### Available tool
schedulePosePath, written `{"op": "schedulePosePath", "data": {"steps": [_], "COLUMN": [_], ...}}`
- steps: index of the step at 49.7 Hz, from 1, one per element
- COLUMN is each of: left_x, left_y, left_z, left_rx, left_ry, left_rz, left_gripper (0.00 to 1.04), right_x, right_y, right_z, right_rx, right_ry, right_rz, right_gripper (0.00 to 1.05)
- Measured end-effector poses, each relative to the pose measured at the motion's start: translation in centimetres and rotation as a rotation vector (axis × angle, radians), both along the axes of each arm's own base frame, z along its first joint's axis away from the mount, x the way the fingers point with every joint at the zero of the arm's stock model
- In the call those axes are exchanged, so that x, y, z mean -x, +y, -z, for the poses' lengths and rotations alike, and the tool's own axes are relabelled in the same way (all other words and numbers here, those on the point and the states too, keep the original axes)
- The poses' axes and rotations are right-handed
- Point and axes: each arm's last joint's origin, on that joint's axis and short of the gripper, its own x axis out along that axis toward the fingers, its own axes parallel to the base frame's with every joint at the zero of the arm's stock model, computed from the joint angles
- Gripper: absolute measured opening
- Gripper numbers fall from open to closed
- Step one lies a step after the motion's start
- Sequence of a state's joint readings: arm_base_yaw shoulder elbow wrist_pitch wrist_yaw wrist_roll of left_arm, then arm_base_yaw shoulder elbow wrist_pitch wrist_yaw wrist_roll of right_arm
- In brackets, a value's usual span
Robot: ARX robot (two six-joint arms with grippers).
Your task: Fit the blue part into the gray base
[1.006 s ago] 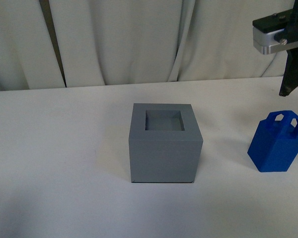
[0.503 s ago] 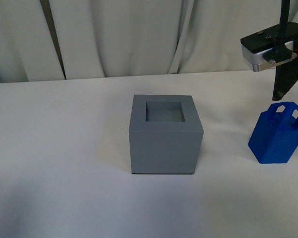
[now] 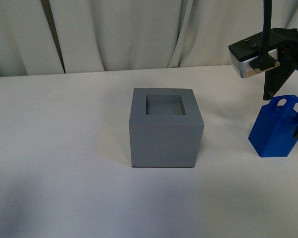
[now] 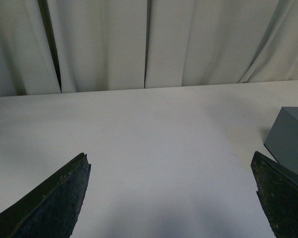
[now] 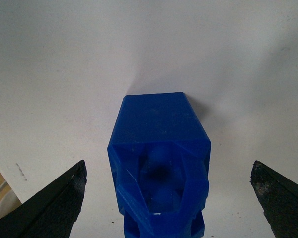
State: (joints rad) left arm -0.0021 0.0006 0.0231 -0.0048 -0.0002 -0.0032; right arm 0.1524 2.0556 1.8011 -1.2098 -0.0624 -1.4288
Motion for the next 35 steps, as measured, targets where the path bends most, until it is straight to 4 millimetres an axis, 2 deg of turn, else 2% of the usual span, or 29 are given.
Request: {"op": "schedulePosePath", "data": {"steps": [24, 28, 35], "left_x": [0.0, 0.0, 0.0], "left_y": [0.0, 0.0, 0.0], "left_z": [0.0, 0.0, 0.0], "left_rx": [0.000, 0.000, 0.000], "left_ry": [0.000, 0.000, 0.000], "left_rz": [0.000, 0.000, 0.000], "left_gripper": [0.99, 0.99, 0.99], "right_x": [0.0, 0.0, 0.0], "right_y": [0.0, 0.0, 0.0], "right_z": [1.4, 1.4, 1.4], "right_rx": [0.013, 0.013, 0.013], "right_ry": [0.017, 0.019, 0.020], "right_rz": [-0.001, -0.001, -0.002], "right_gripper": [0.96, 0.87, 0.60]}}
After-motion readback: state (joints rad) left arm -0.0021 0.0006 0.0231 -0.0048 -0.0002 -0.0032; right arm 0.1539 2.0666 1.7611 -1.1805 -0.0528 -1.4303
